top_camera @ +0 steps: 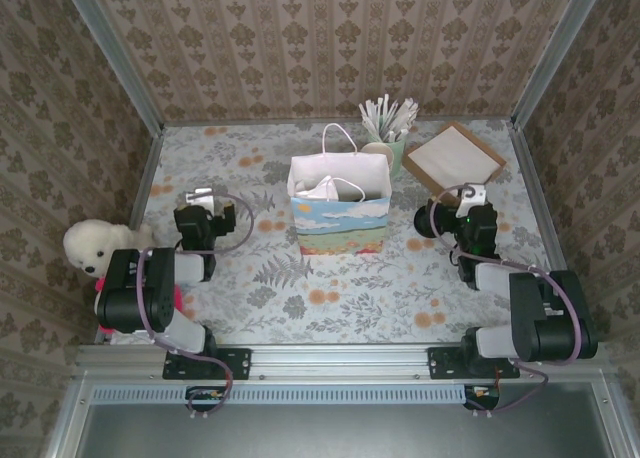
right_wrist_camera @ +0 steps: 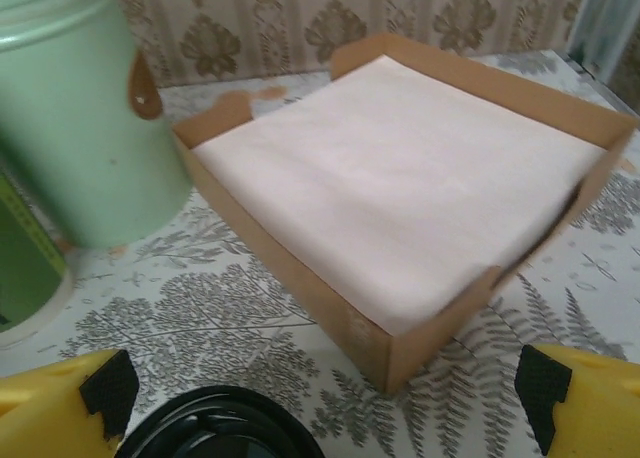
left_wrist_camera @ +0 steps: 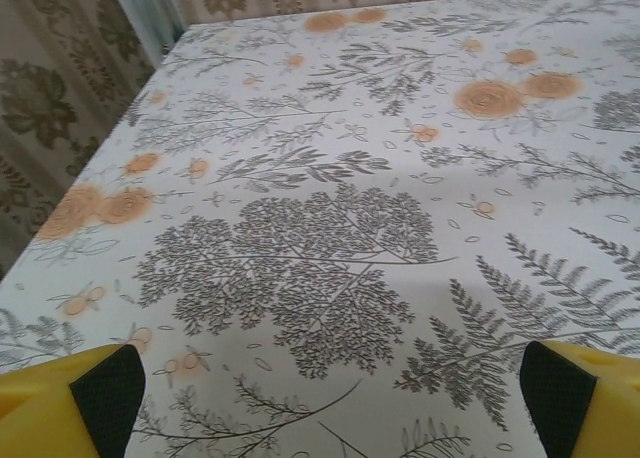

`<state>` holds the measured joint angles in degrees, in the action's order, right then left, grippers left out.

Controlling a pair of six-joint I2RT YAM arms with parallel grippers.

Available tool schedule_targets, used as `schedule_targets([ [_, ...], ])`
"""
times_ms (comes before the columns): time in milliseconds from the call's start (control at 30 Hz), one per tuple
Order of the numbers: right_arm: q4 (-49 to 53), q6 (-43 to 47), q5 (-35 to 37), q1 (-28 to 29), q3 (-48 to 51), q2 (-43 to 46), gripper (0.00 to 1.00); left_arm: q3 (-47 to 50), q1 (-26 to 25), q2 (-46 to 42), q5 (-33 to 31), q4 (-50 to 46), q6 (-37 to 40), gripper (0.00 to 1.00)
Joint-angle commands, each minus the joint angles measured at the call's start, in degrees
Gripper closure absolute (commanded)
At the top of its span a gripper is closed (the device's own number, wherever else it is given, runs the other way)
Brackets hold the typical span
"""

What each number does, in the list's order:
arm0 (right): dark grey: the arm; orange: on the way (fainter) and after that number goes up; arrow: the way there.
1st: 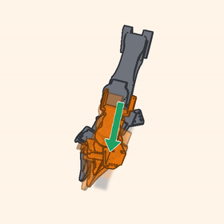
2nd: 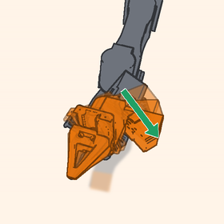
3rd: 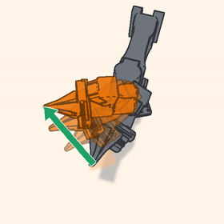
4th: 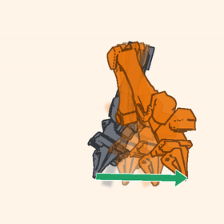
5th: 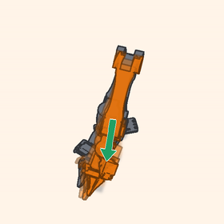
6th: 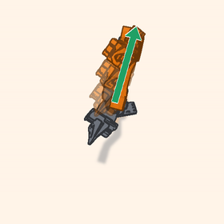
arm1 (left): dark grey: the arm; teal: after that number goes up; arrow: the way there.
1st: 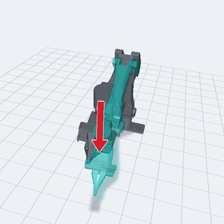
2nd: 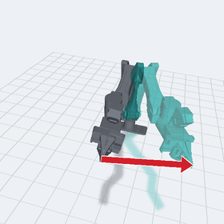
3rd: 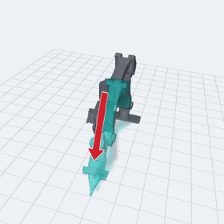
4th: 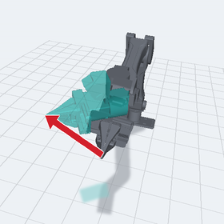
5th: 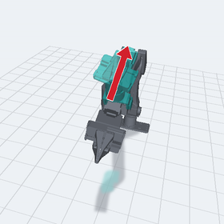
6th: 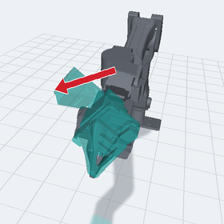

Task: Pack the takeout coffee

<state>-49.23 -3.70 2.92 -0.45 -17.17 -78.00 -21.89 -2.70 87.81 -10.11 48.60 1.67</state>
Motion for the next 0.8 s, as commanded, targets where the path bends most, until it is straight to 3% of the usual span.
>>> schedule_targets([
  [0, -15.5, 2.4, 3.0, 2.2, 5.4, -2.1, 0.0, -0.1, -0.5, 0.0, -4.5, 2.3, -1.5, 0.0],
  [133, -20.1, 2.2, 9.2, 3.8, 2.8, -11.3, 0.0, 0.0, -0.4, -0.1, -4.3, 2.4, -1.4, 0.0],
  [167, -15.1, 1.6, 12.4, 4.2, -0.1, -11.9, 0.0, -0.1, -0.4, -0.1, -4.3, 2.4, -1.4, 0.0],
  [200, -0.1, -0.7, 14.3, 3.9, -5.2, -9.4, 0.0, -0.1, -0.4, 0.0, -4.3, 2.4, -1.4, 0.0],
  [267, -5.5, -0.3, 11.9, 2.8, -4.1, -10.7, 0.0, -0.1, -0.8, 0.0, -4.5, 2.4, -1.0, 0.0],
  [333, -1.2, -0.3, 10.8, 2.7, -5.2, -9.5, 0.0, -0.1, -0.9, 0.1, -4.6, 2.4, -0.9, 0.0],
  [400, 1.0, 2.7, -0.9, 1.6, -6.6, -9.9, 0.0, -0.2, -0.9, 0.1, -4.6, 2.3, -0.9, 0.0],
  [433, 0.2, 1.8, -3.4, 0.2, -6.2, -9.7, 0.0, -0.2, -0.9, 0.1, -4.4, 2.3, -0.9, 0.0],
  [767, 0.1, 1.7, -3.5, 0.0, -6.1, -9.8, 0.0, -0.2, 0.0, 0.1, -1.7, 2.2, -1.0, 0.0],
])
